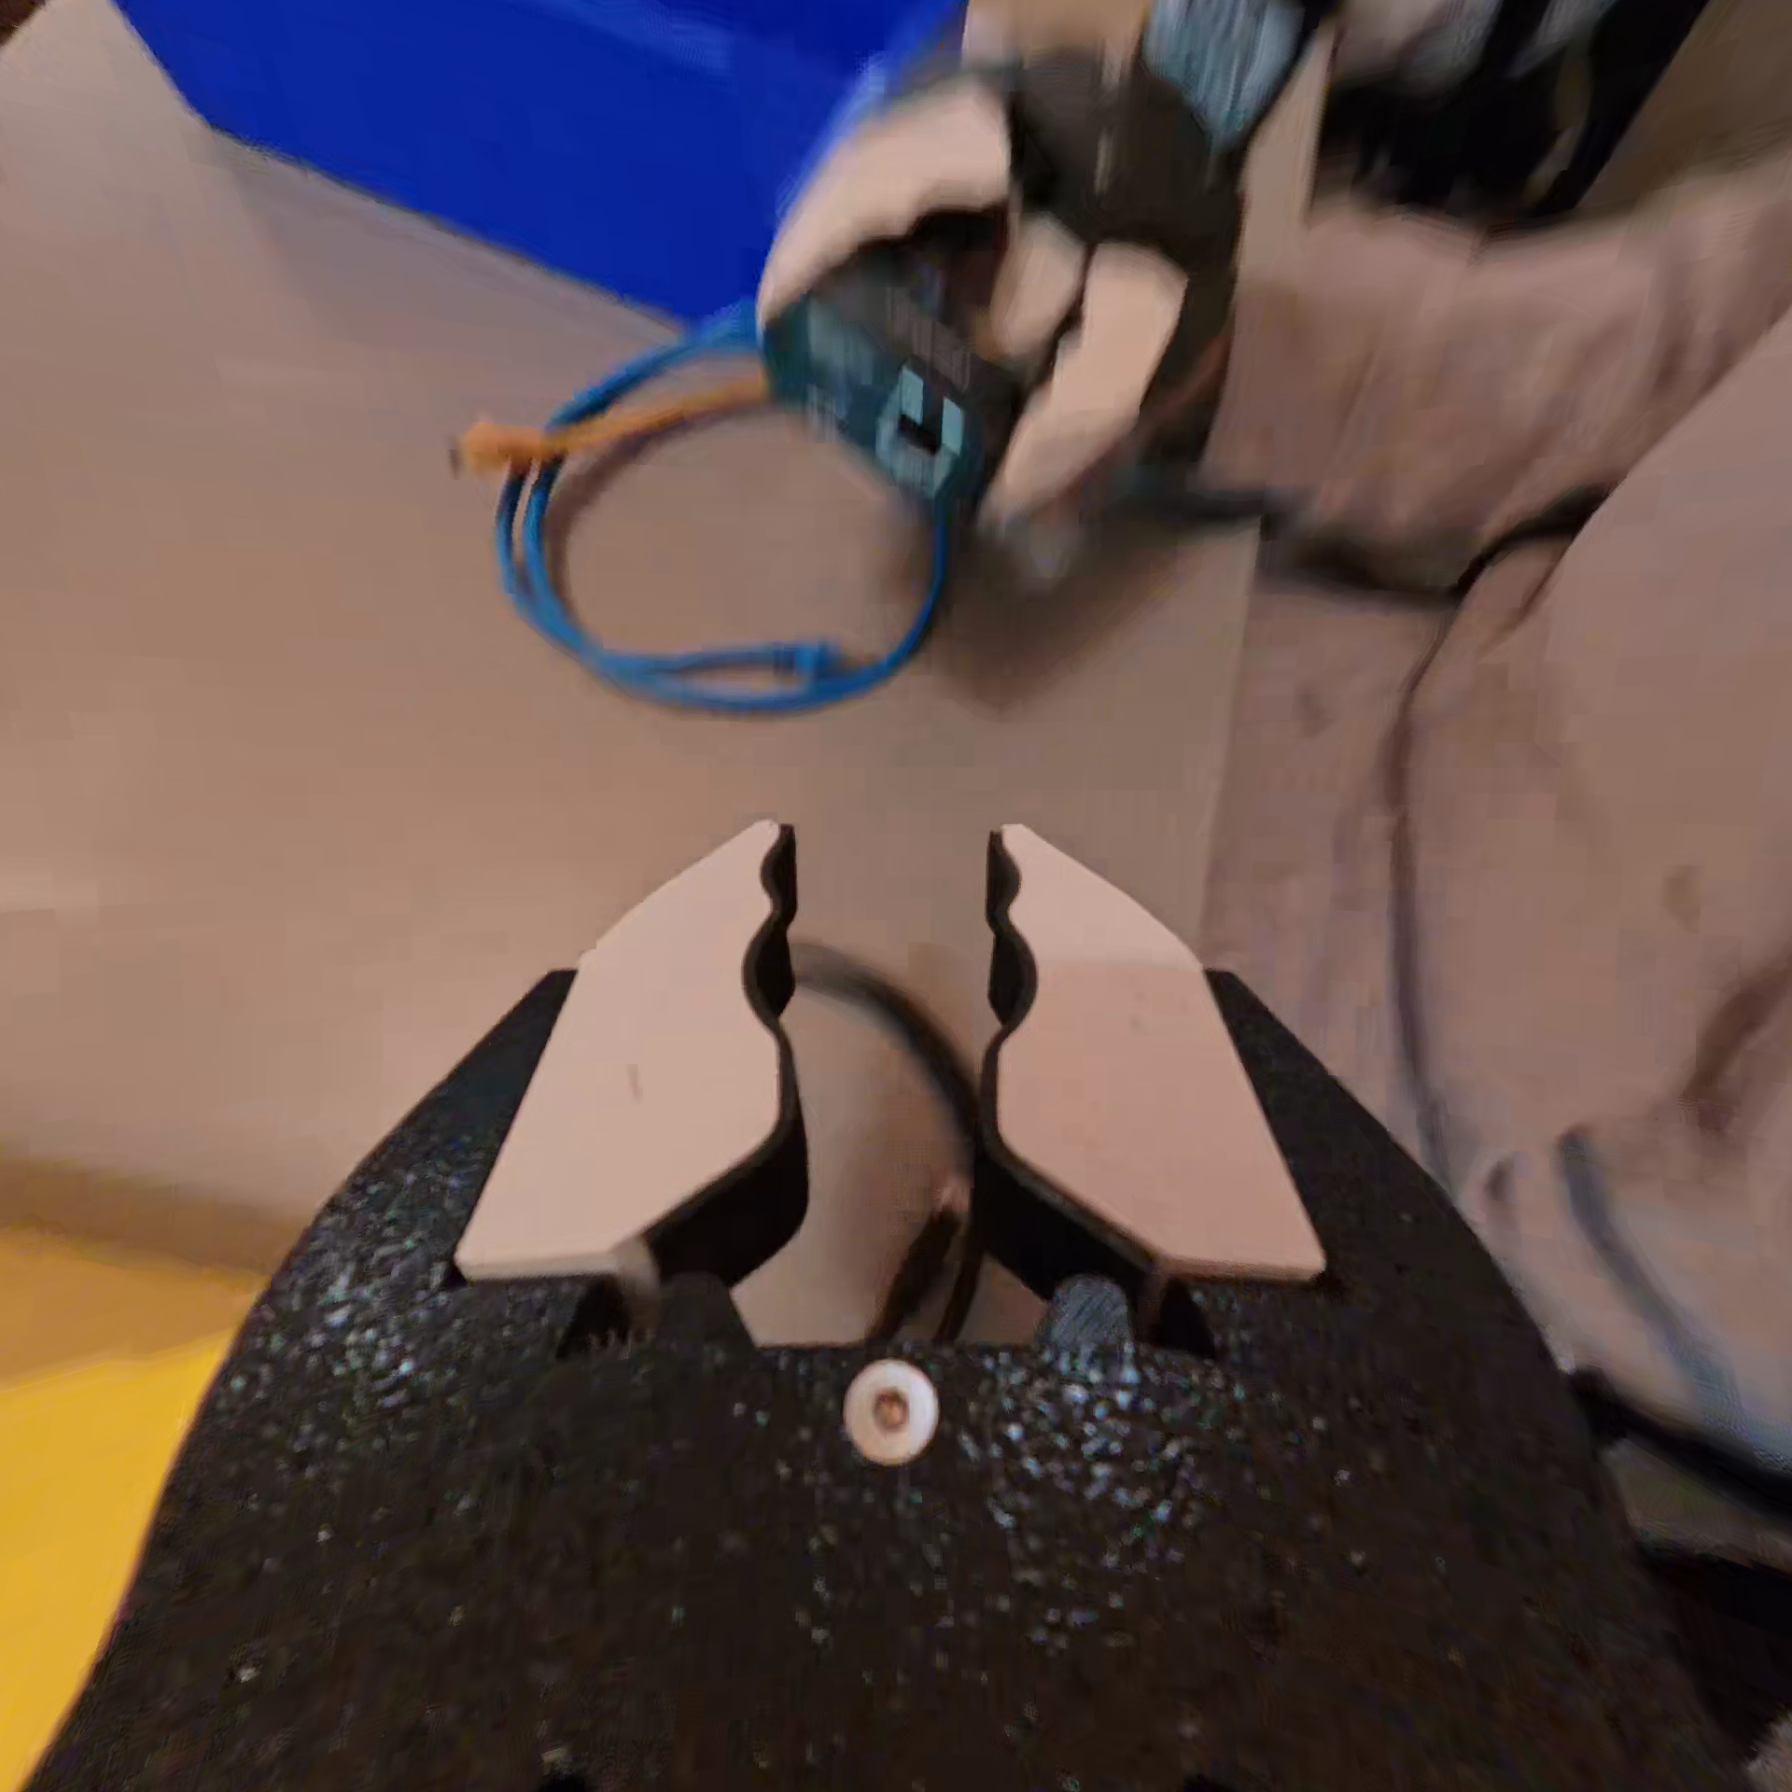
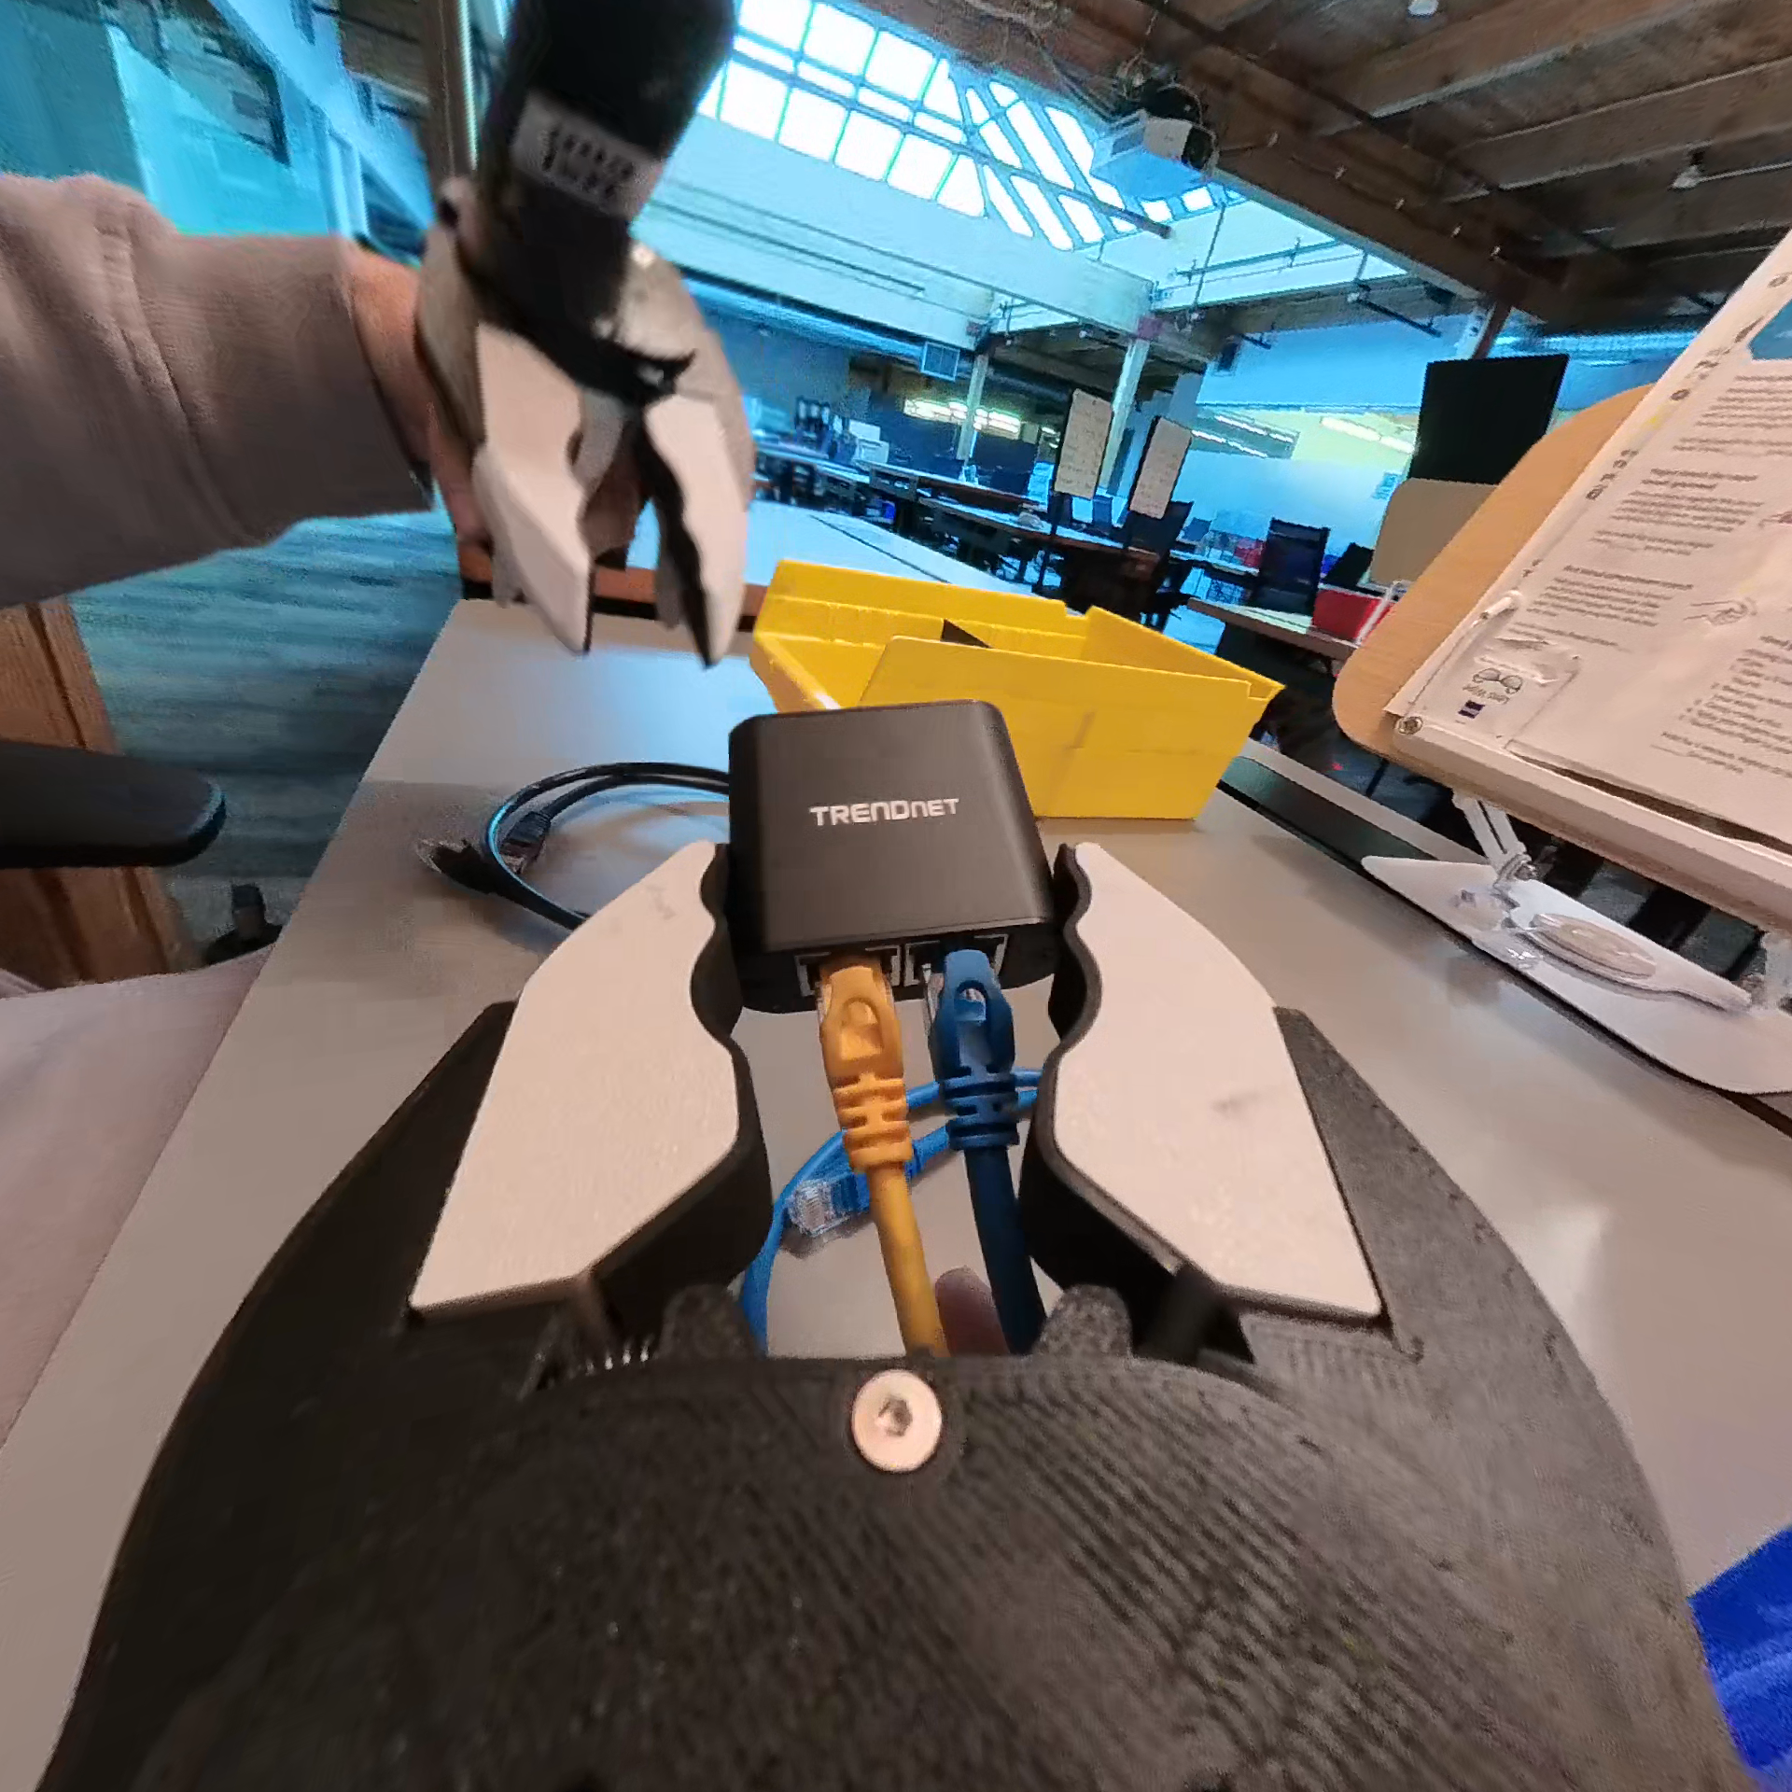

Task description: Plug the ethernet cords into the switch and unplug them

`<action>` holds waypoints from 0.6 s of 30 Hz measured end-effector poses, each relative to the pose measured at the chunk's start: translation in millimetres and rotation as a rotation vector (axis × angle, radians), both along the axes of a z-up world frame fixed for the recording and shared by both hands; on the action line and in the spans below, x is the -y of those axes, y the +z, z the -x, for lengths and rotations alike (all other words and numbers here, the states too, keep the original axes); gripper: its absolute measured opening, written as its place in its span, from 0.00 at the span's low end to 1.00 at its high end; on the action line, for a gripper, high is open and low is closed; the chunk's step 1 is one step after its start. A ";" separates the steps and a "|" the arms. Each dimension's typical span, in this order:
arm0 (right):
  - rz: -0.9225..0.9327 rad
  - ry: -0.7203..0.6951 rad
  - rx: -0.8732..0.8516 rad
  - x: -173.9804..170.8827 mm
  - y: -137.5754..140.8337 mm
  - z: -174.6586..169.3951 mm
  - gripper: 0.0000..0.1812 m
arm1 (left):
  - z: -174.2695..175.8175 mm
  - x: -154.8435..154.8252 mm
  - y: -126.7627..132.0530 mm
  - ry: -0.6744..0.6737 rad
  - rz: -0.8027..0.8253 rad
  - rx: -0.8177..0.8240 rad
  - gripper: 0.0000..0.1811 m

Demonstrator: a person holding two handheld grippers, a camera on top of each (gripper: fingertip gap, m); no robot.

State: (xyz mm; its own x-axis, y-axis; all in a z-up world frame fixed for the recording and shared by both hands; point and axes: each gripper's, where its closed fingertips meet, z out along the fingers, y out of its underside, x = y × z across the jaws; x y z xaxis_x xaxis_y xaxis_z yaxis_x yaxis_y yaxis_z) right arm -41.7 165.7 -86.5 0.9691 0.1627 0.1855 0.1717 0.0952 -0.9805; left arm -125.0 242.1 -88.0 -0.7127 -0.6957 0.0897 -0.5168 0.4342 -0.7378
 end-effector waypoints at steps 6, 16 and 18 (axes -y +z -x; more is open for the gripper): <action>-0.044 0.030 -0.067 6.3 6.9 -4.6 0.35 | 61.5 -59.2 -60.1 0.013 -0.236 -0.091 0.14; -0.062 0.051 -0.090 9.7 9.5 -5.1 0.35 | 76.5 -71.8 -93.3 -0.009 -0.282 -0.187 0.13; -0.066 0.055 -0.087 10.3 9.9 -4.4 0.35 | 73.8 -59.1 -75.9 -0.007 -0.235 -0.104 0.12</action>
